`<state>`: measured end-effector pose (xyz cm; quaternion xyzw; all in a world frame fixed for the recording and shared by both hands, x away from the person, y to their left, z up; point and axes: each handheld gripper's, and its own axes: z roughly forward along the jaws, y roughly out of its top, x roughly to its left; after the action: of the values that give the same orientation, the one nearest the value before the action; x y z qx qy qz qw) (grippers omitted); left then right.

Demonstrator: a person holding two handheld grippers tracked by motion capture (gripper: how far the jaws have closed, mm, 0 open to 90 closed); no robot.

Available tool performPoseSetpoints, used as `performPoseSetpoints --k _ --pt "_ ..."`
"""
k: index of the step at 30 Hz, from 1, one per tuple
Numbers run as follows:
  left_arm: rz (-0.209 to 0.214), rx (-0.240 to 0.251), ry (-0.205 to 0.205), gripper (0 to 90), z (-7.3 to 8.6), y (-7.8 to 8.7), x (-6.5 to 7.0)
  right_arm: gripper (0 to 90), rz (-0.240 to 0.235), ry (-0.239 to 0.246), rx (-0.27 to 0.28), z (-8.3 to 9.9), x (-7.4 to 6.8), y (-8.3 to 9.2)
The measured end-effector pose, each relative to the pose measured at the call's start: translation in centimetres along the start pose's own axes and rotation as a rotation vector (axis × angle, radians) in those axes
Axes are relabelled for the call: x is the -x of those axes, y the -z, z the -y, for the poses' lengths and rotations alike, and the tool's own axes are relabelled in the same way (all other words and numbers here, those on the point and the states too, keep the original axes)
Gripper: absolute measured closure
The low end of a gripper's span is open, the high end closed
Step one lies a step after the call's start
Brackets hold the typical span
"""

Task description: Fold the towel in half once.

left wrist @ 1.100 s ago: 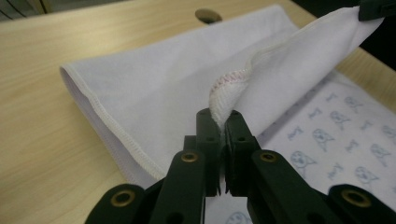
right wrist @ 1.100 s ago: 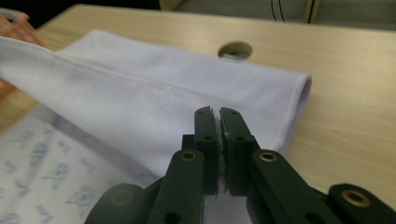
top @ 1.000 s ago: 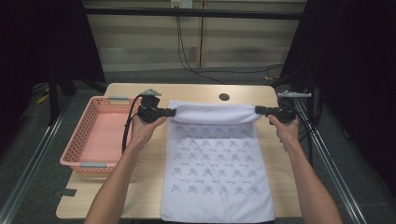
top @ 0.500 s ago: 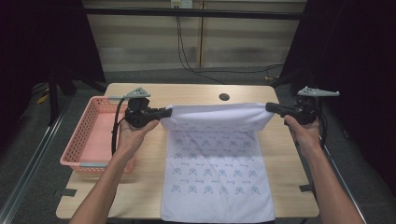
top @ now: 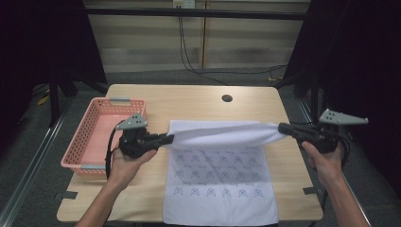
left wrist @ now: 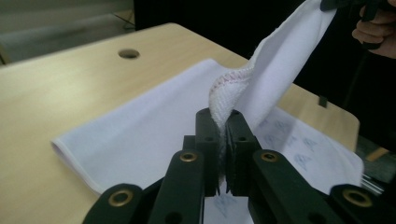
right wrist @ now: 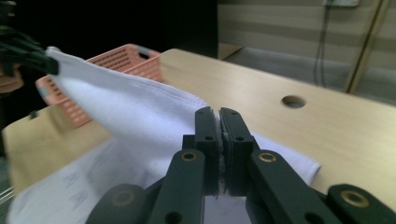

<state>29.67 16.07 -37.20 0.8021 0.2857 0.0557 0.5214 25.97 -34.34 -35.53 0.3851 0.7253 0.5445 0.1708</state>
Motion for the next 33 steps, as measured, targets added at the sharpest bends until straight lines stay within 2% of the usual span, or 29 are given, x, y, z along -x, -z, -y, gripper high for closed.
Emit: performPoseSetpoints --k 2,4,5,6,7,9,11,13,14,16,17,19,20,22,24,26,28,29,31,32,33 --pt "0.025 -0.011 0.034 85.7 1.8 0.0 0.3 86.8 -0.016 -0.009 -0.025 1.9 -1.0 0.5" --pt "0.025 -0.05 0.02 85.4 3.5 -0.1 0.9 86.8 -0.019 -0.023 -0.056 3.9 -1.9 1.0" --pt "0.028 -0.063 0.029 85.2 4.3 -0.1 1.2 86.8 -0.031 -0.037 -0.068 4.9 -2.2 1.1" --pt "0.054 -0.067 0.038 85.2 5.3 -0.1 1.5 86.8 -0.038 -0.041 -0.092 5.9 -2.7 1.2" --pt "0.053 -0.085 0.051 85.1 6.2 -0.2 1.9 86.7 -0.03 -0.039 -0.11 6.8 -3.1 1.4" --pt "0.042 -0.122 0.023 83.4 8.1 -0.6 2.7 86.6 -0.048 -0.065 -0.144 8.6 -3.4 1.4" --pt "0.062 -0.139 0.03 82.8 9.9 -1.0 2.8 86.5 -0.07 -0.094 -0.185 10.3 -3.5 1.2" --pt "0.051 -0.187 0.06 82.3 11.1 -1.5 2.5 86.3 -0.069 -0.095 -0.248 11.8 -3.7 0.7" --pt "0.063 -0.204 0.055 82.2 11.3 -1.5 2.4 86.1 -0.071 -0.093 -0.279 12.3 -3.8 0.6" --pt "0.063 -0.246 0.032 80.4 11.4 -1.8 2.5 85.1 -0.072 -0.088 -0.306 13.0 -4.1 0.6" --pt "0.08 -0.257 0.031 79.4 11.5 -1.9 2.6 84.6 -0.079 -0.078 -0.31 13.2 -4.4 0.8" --pt "0.099 -0.296 -0.001 79.9 11.6 -2.3 2.9 83.8 -0.081 -0.051 -0.318 13.4 -4.8 0.7" --pt "0.099 -0.309 -0.002 79.4 11.7 -2.4 3.2 82.7 -0.083 -0.051 -0.333 13.5 -5.0 0.6" --pt "0.133 -0.313 -0.005 76.3 11.7 -2.2 3.4 81.9 -0.079 -0.03 -0.353 13.7 -5.4 0.7" --pt "0.136 -0.305 0.006 74.6 11.7 -1.7 3.7 80.3 -0.098 -0.038 -0.346 13.5 -5.6 1.0" --pt "0.154 -0.295 0.026 69.8 11.6 -1.0 3.6 79.1 -0.092 -0.037 -0.335 13.6 -5.8 1.6" --pt "0.172 -0.268 0.053 64.6 11.8 -0.2 3.3 75.6 -0.103 -0.044 -0.34 13.5 -5.9 2.2" --pt "0.17 -0.253 0.063 63.5 11.9 0.2 3.2 74.9 -0.104 -0.045 -0.33 13.5 -6.0 2.6" --pt "0.196 -0.217 0.094 59.5 11.8 0.6 2.8 72.5 -0.095 -0.061 -0.309 13.5 -6.1 3.4" --pt "0.188 -0.203 0.101 56.8 11.7 0.6 2.6 71.8 -0.08 -0.049 -0.297 13.6 -6.1 3.7" --pt "0.158 -0.21 0.104 54.7 11.5 0.4 2.3 70.0 -0.063 -0.048 -0.281 13.6 -6.0 3.8"
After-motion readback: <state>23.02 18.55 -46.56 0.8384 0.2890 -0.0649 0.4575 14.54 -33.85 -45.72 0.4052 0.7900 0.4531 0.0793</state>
